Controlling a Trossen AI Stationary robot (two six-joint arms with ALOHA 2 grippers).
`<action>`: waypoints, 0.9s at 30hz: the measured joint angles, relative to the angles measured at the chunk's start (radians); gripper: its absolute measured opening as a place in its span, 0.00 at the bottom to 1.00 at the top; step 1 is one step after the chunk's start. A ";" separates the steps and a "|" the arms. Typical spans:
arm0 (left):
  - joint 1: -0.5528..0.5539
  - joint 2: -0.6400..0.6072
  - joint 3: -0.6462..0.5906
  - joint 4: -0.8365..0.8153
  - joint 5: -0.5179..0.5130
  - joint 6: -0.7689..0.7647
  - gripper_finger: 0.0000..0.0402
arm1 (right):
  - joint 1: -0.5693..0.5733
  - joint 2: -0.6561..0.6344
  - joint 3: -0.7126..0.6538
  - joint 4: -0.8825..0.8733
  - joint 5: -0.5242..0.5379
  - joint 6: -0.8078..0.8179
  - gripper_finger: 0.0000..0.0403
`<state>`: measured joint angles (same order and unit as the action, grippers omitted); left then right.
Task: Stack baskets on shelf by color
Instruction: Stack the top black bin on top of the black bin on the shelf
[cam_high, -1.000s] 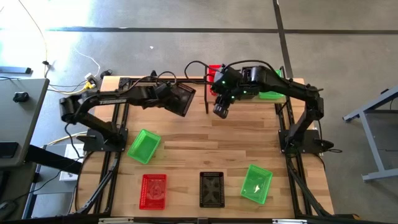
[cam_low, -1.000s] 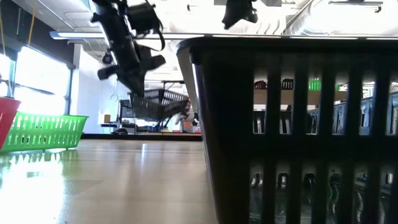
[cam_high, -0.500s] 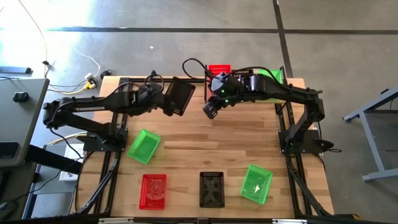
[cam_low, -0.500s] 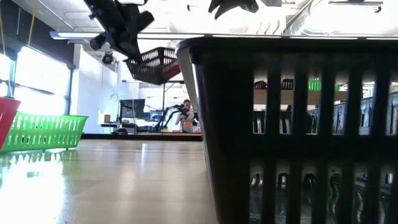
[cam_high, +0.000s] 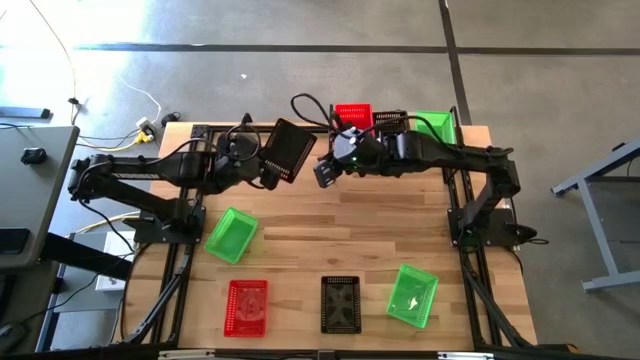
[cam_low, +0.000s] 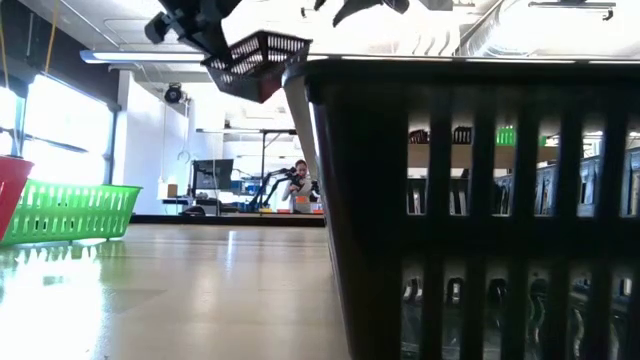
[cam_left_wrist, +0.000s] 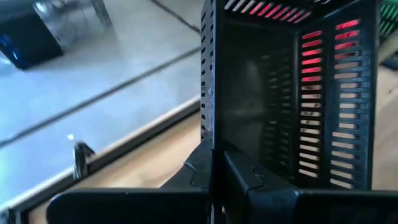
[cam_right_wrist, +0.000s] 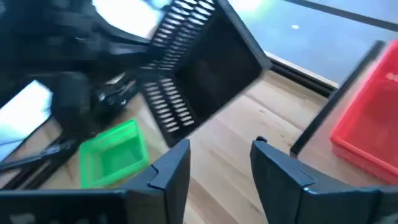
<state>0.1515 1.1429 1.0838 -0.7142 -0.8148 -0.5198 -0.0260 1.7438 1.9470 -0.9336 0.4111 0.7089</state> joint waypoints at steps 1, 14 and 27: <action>-0.006 0.002 0.010 0.000 -0.016 0.009 0.00 | 0.001 0.006 0.000 -0.006 0.018 0.015 0.39; -0.035 0.010 0.030 0.006 -0.094 0.037 0.00 | 0.001 0.093 0.000 0.103 0.053 0.055 0.37; -0.035 0.010 0.030 0.019 -0.097 0.042 0.00 | -0.021 0.159 0.000 0.189 0.138 0.103 0.37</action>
<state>0.1163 1.1526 1.1133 -0.6956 -0.9117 -0.4778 -0.0470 1.9024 1.9472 -0.7448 0.5490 0.8116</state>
